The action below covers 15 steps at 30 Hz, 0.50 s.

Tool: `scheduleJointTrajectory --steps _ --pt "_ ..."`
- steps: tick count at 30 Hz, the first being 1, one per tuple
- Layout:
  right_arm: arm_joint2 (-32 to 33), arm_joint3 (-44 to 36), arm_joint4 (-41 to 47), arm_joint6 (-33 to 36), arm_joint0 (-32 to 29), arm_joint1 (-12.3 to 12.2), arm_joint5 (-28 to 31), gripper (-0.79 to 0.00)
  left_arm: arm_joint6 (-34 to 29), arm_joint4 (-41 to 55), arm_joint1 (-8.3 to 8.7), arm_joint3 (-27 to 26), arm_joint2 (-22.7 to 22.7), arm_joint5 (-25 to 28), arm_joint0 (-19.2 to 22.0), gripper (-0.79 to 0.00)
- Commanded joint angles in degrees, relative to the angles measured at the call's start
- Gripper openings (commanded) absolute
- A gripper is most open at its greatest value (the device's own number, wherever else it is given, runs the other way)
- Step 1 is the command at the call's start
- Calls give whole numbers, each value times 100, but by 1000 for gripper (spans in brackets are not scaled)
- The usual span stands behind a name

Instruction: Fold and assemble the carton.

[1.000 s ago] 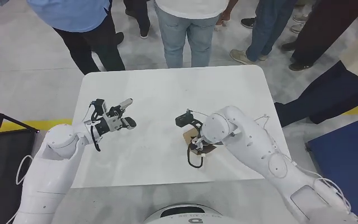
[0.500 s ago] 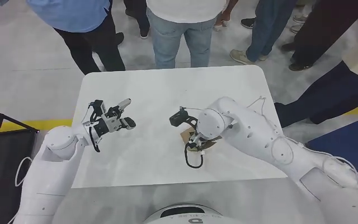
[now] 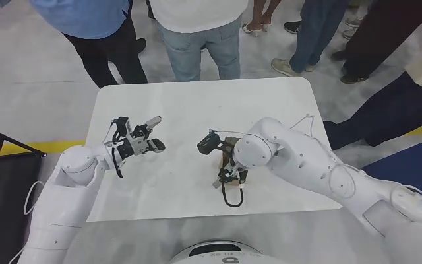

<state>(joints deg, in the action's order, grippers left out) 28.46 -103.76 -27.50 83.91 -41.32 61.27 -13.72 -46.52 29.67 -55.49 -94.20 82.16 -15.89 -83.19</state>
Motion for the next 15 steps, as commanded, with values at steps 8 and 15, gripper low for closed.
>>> scheduleJointTrajectory --steps 8,15 --pt "494 -517 61 -673 -224 -84 165 -99 -31 -11 11 -29 56 -21 15 0" --pt "1762 -1335 540 -1578 -1338 -457 636 0 -114 64 12 41 73 45 -16 0"
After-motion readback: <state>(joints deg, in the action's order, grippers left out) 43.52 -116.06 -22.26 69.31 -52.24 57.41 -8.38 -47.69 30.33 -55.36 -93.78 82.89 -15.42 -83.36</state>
